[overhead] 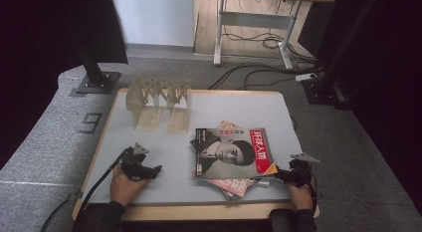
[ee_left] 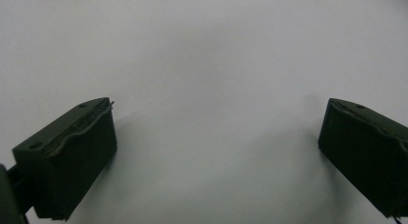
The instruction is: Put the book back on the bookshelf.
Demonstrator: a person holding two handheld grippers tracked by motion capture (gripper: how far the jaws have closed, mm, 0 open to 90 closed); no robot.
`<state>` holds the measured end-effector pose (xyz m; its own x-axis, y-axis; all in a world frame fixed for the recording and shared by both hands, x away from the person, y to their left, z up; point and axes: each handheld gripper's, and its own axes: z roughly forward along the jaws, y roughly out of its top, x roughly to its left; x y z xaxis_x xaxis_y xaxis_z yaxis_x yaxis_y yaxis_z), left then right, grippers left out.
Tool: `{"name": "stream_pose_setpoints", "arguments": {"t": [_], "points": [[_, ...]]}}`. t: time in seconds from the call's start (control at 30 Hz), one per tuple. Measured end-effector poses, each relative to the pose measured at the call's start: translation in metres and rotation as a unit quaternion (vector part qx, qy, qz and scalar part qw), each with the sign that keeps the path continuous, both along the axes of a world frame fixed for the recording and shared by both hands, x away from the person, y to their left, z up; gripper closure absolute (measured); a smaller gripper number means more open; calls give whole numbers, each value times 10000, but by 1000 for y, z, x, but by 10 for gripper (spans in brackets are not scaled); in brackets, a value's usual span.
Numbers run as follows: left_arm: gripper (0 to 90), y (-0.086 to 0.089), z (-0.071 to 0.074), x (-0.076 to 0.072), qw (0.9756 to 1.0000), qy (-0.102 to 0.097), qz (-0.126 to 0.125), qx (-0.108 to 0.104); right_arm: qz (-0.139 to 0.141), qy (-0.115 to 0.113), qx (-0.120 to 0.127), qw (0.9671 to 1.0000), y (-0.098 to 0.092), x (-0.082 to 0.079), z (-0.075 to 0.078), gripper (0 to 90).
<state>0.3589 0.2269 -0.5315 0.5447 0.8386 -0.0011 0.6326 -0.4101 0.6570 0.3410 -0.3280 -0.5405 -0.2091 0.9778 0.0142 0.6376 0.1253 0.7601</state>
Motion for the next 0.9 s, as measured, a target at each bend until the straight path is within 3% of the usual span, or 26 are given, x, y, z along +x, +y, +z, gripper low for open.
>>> {"name": "stream_pose_setpoints", "arguments": {"t": [0.9], "points": [[0, -1, 0, 0, 10000, 19, 13, 5, 6, -27, 14, 10000, -1, -1, 0, 114]]}}
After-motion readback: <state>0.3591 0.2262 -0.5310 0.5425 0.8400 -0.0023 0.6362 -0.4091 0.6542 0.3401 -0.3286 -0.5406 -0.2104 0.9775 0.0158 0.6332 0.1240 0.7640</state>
